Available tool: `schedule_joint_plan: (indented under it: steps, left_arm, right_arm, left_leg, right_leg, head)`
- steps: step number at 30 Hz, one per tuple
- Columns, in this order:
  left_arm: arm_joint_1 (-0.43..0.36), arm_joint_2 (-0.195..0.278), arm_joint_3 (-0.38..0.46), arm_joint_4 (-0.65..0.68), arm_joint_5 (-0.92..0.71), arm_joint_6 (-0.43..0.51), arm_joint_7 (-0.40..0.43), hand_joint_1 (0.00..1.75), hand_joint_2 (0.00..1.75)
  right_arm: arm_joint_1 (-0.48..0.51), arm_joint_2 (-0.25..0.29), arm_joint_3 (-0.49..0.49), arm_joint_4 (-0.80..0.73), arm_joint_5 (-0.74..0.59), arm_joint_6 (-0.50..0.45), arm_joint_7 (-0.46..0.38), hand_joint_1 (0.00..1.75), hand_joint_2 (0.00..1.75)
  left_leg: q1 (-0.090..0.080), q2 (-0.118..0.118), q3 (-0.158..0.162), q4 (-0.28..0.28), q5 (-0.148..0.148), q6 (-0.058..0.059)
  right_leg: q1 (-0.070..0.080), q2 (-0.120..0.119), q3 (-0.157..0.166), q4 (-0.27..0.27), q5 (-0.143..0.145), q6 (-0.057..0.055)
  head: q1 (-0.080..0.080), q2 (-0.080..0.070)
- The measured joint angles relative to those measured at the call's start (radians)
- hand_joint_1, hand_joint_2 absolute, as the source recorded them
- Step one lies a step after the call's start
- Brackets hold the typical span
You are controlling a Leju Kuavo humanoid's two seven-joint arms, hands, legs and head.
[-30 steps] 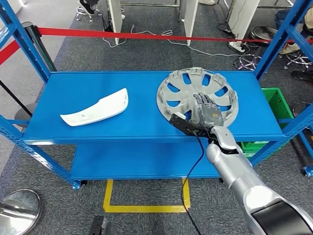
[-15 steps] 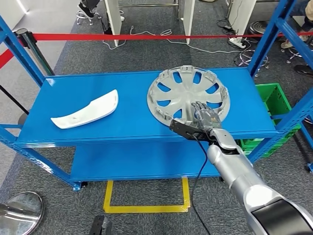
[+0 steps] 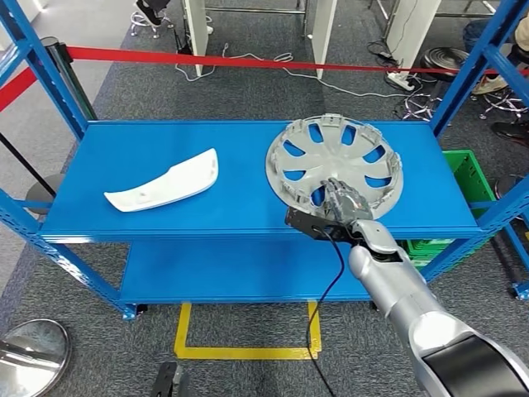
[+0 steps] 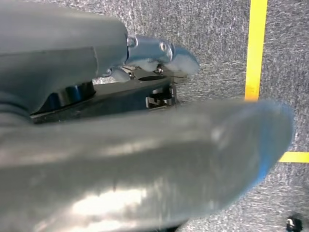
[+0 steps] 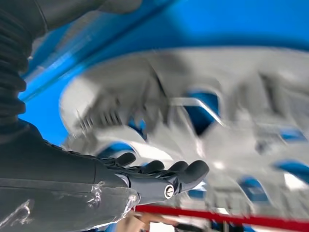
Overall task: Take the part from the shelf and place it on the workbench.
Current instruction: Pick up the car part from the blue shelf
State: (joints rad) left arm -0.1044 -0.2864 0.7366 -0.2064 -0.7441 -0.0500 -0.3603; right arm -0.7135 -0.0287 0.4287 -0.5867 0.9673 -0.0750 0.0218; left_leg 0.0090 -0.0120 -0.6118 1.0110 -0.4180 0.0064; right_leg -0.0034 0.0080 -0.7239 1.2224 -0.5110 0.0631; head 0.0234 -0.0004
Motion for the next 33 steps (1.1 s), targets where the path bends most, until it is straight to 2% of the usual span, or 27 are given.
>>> schedule_joint_plan:
  steps: [1, 2, 3, 4, 5, 7, 8, 11, 12, 13, 15, 16, 17, 18, 19, 21, 23, 26, 27, 29, 31, 32, 33]
  left_arm:
    - [0.000, 0.000, 0.000, 0.000, 0.000, 0.000, 0.001, 0.00, 0.00]
    - [0.001, 0.000, 0.000, 0.000, -0.001, 0.000, 0.001, 0.00, 0.00]
    - [0.001, 0.000, 0.000, 0.000, -0.001, 0.000, 0.001, 0.00, 0.00]
    - [0.001, 0.000, 0.000, 0.000, -0.002, 0.000, 0.002, 0.00, 0.00]
    - [0.001, 0.000, 0.000, 0.000, -0.002, 0.000, 0.002, 0.00, 0.00]
    - [0.000, 0.000, 0.000, 0.000, -0.004, 0.000, 0.003, 0.00, 0.00]
    - [-0.001, 0.000, 0.000, 0.000, -0.006, 0.000, 0.004, 0.00, 0.00]
    - [-0.001, 0.001, 0.000, 0.000, -0.007, 0.001, 0.004, 0.00, 0.00]
    - [-0.001, 0.001, 0.000, 0.000, -0.008, 0.002, 0.004, 0.00, 0.00]
    - [-0.001, 0.001, 0.000, 0.000, -0.008, 0.002, 0.004, 0.00, 0.00]
    - [-0.001, 0.001, 0.000, 0.000, -0.008, 0.004, 0.004, 0.00, 0.00]
    - [0.000, 0.001, 0.000, 0.000, -0.008, 0.004, 0.004, 0.00, 0.00]
    - [0.000, 0.002, 0.000, 0.000, -0.008, 0.005, 0.004, 0.00, 0.00]
    - [0.000, 0.002, 0.000, 0.000, -0.009, 0.005, 0.004, 0.00, 0.00]
    - [0.000, 0.002, 0.000, 0.000, -0.009, 0.006, 0.004, 0.00, 0.00]
    - [0.001, 0.002, 0.000, 0.000, -0.010, 0.007, 0.004, 0.00, 0.00]
    - [0.001, 0.001, 0.000, 0.000, -0.010, 0.008, 0.004, 0.00, 0.00]
    - [0.003, 0.000, 0.001, 0.000, -0.011, 0.008, 0.004, 0.00, 0.00]
    - [0.004, 0.000, 0.001, 0.000, -0.011, 0.008, 0.004, 0.00, 0.00]
    - [0.004, 0.000, 0.002, 0.000, -0.011, 0.008, 0.004, 0.00, 0.00]
    - [0.004, 0.000, 0.003, 0.000, -0.012, 0.008, 0.004, 0.00, 0.00]
    - [0.005, 0.000, 0.003, 0.000, -0.013, 0.009, 0.004, 0.00, 0.00]
    - [0.006, 0.001, 0.003, 0.000, -0.013, 0.009, 0.004, 0.00, 0.00]
  right_arm:
    - [0.002, 0.000, 0.000, 0.009, 0.003, 0.004, 0.004, 0.82, 1.75]
    - [0.004, -0.001, 0.001, 0.017, 0.005, 0.006, 0.006, 1.25, 1.75]
    - [0.005, -0.001, 0.001, 0.023, 0.006, 0.008, 0.007, 1.69, 1.75]
    - [0.005, -0.002, 0.001, 0.028, 0.007, 0.010, 0.006, 1.75, 1.75]
    - [0.003, -0.002, 0.001, 0.031, 0.007, 0.012, 0.005, 1.75, 1.75]
    - [0.001, -0.002, 0.003, 0.037, 0.007, 0.013, 0.000, 1.75, 1.75]
    - [0.000, -0.001, 0.005, 0.039, 0.007, 0.013, -0.002, 1.75, 1.75]
    - [-0.001, 0.003, 0.009, 0.039, 0.007, 0.011, -0.009, 1.75, 1.75]
    - [-0.001, 0.004, 0.009, 0.040, 0.007, 0.010, -0.011, 1.75, 1.75]
    - [-0.001, 0.004, 0.009, 0.040, 0.007, 0.009, -0.013, 1.75, 1.75]
    - [-0.001, 0.005, 0.008, 0.042, 0.007, 0.006, -0.015, 1.75, 1.75]
    - [-0.001, 0.005, 0.008, 0.044, 0.007, 0.005, -0.016, 1.75, 1.75]
    - [-0.001, 0.005, 0.007, 0.045, 0.007, 0.003, -0.016, 1.75, 1.75]
    - [-0.001, 0.005, 0.007, 0.046, 0.008, 0.002, -0.016, 1.75, 1.75]
    - [-0.001, 0.004, 0.006, 0.047, 0.008, 0.002, -0.017, 1.75, 1.75]
    - [-0.004, 0.004, 0.003, 0.048, 0.009, 0.001, -0.017, 1.75, 1.75]
    - [-0.007, 0.003, 0.000, 0.050, 0.009, 0.001, -0.017, 1.75, 1.75]
    - [-0.005, 0.002, -0.002, 0.055, 0.008, 0.002, -0.017, 1.75, 1.75]
    - [-0.003, 0.002, -0.002, 0.056, 0.008, 0.002, -0.017, 1.75, 1.75]
    - [-0.002, 0.001, -0.002, 0.058, 0.008, 0.001, -0.017, 1.75, 1.75]
    - [0.000, 0.001, -0.003, 0.060, 0.008, -0.002, -0.019, 1.75, 1.75]
    - [0.001, 0.001, -0.003, 0.061, 0.007, -0.004, -0.020, 1.75, 1.75]
    - [0.002, 0.001, -0.003, 0.061, 0.006, -0.007, -0.022, 1.75, 1.75]
  left_leg:
    - [0.000, 0.000, 0.000, 0.000, 0.000, 0.001]
    - [-0.001, 0.000, 0.000, 0.000, 0.000, 0.001]
    - [0.000, 0.000, 0.000, 0.001, -0.001, 0.001]
    - [0.000, 0.000, 0.001, 0.001, -0.001, 0.000]
    - [0.000, 0.000, 0.003, 0.001, -0.003, -0.003]
    - [-0.003, -0.001, 0.003, 0.002, -0.004, -0.011]
    - [-0.004, -0.001, 0.003, 0.002, -0.004, -0.016]
    - [-0.001, -0.002, 0.006, -0.002, -0.004, -0.032]
    - [0.000, -0.002, 0.001, 0.011, -0.014, -0.037]
    - [0.000, -0.001, -0.012, 0.042, -0.036, -0.041]
    - [0.000, 0.000, -0.068, 0.161, -0.101, -0.047]
    - [0.000, 0.000, -0.097, 0.223, -0.128, -0.049]
    - [0.001, 0.001, -0.115, 0.262, -0.139, -0.052]
    - [0.002, 0.001, -0.114, 0.267, -0.133, -0.054]
    - [0.004, 0.001, -0.094, 0.238, -0.112, -0.056]
    - [0.014, 0.002, -0.019, 0.115, -0.062, -0.064]
    - [0.021, -0.003, 0.028, 0.031, -0.045, -0.059]
    - [0.017, -0.006, 0.028, 0.018, -0.043, -0.032]
    - [0.017, -0.005, 0.027, 0.017, -0.040, -0.024]
    - [0.017, -0.003, 0.027, 0.016, -0.037, -0.013]
    - [0.013, -0.002, 0.027, 0.016, -0.038, -0.007]
    - [0.011, -0.002, 0.028, 0.016, -0.039, -0.006]
    - [0.009, -0.002, 0.029, 0.016, -0.040, -0.005]
  right_leg:
    - [0.000, 0.000, -0.029, 0.061, -0.021, 0.001]
    - [0.000, 0.000, -0.045, 0.091, -0.025, 0.002]
    - [0.000, 0.000, -0.042, 0.083, -0.010, 0.001]
    - [-0.001, 0.000, -0.018, 0.034, 0.021, 0.001]
    - [-0.002, -0.001, 0.018, -0.039, 0.054, 0.001]
    - [-0.001, 0.001, 0.081, -0.156, 0.091, -0.004]
    - [0.000, 0.002, 0.095, -0.181, 0.094, -0.009]
    - [0.004, 0.002, 0.101, -0.189, 0.095, -0.029]
    - [0.003, 0.000, 0.104, -0.192, 0.097, -0.036]
    - [0.000, -0.002, 0.105, -0.195, 0.099, -0.041]
    - [-0.003, -0.008, 0.103, -0.196, 0.102, -0.047]
    - [-0.004, -0.010, 0.100, -0.196, 0.104, -0.048]
    - [-0.005, -0.011, 0.097, -0.196, 0.107, -0.047]
    - [-0.007, -0.011, 0.094, -0.196, 0.110, -0.044]
    - [-0.010, -0.011, 0.092, -0.195, 0.113, -0.040]
    - [-0.012, -0.009, 0.086, -0.190, 0.117, -0.027]
    - [-0.011, -0.004, 0.075, -0.183, 0.120, -0.012]
    - [-0.015, -0.001, 0.069, -0.189, 0.128, 0.007]
    - [-0.016, -0.002, 0.063, -0.180, 0.121, 0.011]
    - [-0.016, -0.004, 0.026, -0.103, 0.075, 0.016]
    - [-0.015, -0.004, -0.034, 0.029, 0.016, 0.016]
    - [-0.015, -0.004, -0.055, 0.075, 0.003, 0.015]
    - [-0.015, -0.003, -0.062, 0.087, 0.008, 0.013]
  head:
    - [0.000, 0.000]
    - [0.000, 0.000]
    - [0.000, 0.000]
    - [0.000, 0.000]
    - [0.000, 0.000]
    - [-0.001, 0.000]
    - [-0.002, 0.000]
    - [-0.003, 0.000]
    - [-0.005, 0.000]
    - [-0.006, 0.000]
    - [-0.010, 0.000]
    - [-0.010, 0.000]
    - [-0.010, 0.000]
    - [-0.010, 0.000]
    - [-0.009, 0.000]
    - [-0.011, 0.000]
    - [-0.013, 0.000]
    - [-0.012, 0.000]
    - [-0.010, 0.000]
    - [-0.006, 0.000]
    - [-0.003, 0.000]
    - [-0.003, 0.000]
    - [-0.003, 0.000]
